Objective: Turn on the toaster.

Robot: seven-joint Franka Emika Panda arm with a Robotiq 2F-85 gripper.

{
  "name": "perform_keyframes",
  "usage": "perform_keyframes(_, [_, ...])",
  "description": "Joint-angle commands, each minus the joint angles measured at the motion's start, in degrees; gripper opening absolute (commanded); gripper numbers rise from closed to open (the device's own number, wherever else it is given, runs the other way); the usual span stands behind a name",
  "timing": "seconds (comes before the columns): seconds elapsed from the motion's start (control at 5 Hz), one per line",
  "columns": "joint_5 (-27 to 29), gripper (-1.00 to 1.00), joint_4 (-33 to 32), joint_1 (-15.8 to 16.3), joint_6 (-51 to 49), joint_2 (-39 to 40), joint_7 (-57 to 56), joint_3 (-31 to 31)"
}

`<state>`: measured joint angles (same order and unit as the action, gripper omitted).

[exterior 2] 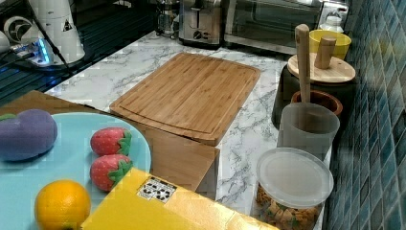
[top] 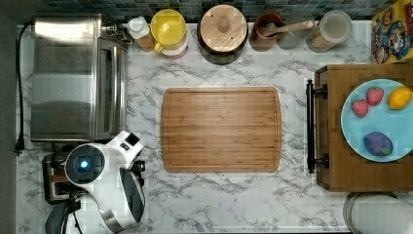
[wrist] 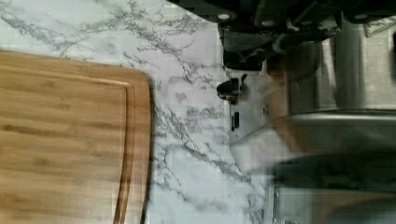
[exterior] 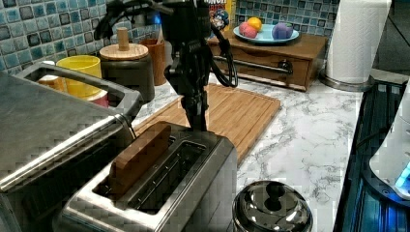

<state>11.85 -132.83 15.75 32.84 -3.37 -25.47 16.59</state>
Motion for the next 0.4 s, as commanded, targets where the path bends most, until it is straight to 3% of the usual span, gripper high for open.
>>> perform_keyframes(0.2, [-0.82,-1.00,1.58,0.25,-1.56,3.59,2.74,0.57])
perform_keyframes(0.4, [0.00,-1.00,-0.03,-0.41,-1.09,4.29,2.15,-0.07])
